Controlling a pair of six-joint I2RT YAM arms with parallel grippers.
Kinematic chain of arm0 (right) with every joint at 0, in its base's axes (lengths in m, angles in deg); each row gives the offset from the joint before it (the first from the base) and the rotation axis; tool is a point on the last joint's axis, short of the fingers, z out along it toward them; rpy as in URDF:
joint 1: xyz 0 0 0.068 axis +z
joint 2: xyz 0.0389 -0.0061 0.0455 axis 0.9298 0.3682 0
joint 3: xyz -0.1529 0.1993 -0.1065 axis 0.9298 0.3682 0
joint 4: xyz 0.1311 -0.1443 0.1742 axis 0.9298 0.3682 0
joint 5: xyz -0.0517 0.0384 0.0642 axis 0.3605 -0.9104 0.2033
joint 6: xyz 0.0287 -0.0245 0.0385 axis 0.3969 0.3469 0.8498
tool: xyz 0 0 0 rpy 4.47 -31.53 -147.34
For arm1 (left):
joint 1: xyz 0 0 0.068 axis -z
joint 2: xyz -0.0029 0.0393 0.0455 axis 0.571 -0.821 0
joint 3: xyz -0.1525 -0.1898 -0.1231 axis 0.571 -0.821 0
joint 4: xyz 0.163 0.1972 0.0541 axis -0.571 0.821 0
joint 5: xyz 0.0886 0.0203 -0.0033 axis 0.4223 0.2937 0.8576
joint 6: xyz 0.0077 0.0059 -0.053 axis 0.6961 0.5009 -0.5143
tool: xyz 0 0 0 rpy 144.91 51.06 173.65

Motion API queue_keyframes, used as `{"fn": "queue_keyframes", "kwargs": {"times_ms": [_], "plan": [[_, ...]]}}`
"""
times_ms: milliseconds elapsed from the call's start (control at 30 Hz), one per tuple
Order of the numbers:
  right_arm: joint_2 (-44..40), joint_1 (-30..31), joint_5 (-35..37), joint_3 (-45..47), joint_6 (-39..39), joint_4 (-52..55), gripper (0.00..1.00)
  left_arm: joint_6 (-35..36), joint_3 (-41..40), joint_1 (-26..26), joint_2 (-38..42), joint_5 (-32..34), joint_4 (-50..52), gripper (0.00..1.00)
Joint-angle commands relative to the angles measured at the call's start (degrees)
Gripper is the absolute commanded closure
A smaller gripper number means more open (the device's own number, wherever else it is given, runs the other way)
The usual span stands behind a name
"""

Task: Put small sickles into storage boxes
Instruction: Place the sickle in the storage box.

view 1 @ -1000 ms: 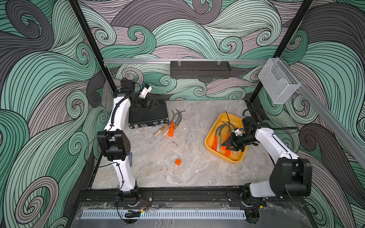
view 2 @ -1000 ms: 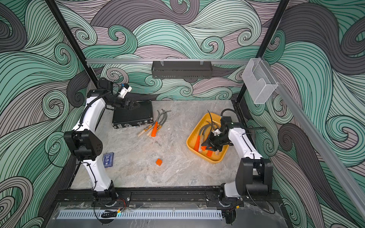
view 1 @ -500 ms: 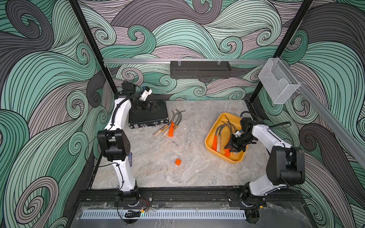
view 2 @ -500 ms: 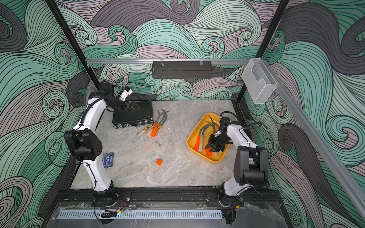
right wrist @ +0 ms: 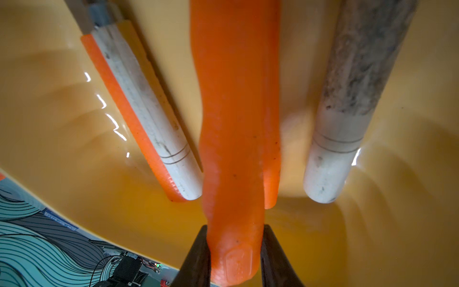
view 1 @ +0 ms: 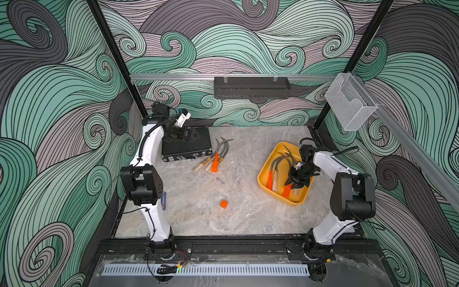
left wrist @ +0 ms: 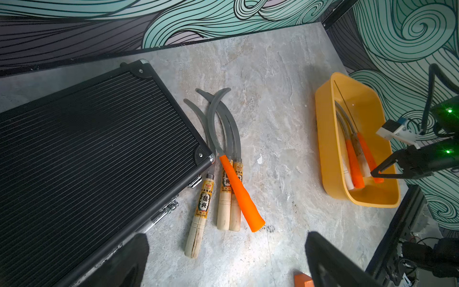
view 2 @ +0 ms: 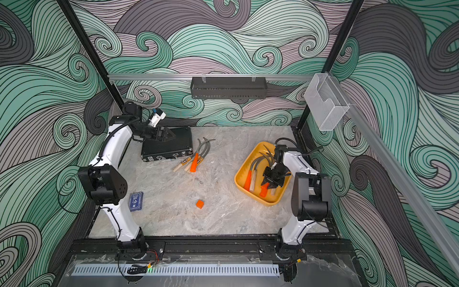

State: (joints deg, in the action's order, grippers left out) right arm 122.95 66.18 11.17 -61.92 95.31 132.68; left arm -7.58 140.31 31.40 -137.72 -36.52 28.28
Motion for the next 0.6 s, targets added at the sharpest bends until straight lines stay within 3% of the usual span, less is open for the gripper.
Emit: {"fn": "queue_keyframes", "kwargs": {"times_ms": [0,567], "plan": [[0.83,-0.19,3.44,-1.23,-1.18,0.89,0.91,2.68,-0.75,0.41,2.36,0.55,2.98,0.02],[2.04,-0.15,4.39,-1.53,-2.58,1.26,0.63,7.04,-1.56,2.71,2.08,2.51,10.24,0.02]]}}
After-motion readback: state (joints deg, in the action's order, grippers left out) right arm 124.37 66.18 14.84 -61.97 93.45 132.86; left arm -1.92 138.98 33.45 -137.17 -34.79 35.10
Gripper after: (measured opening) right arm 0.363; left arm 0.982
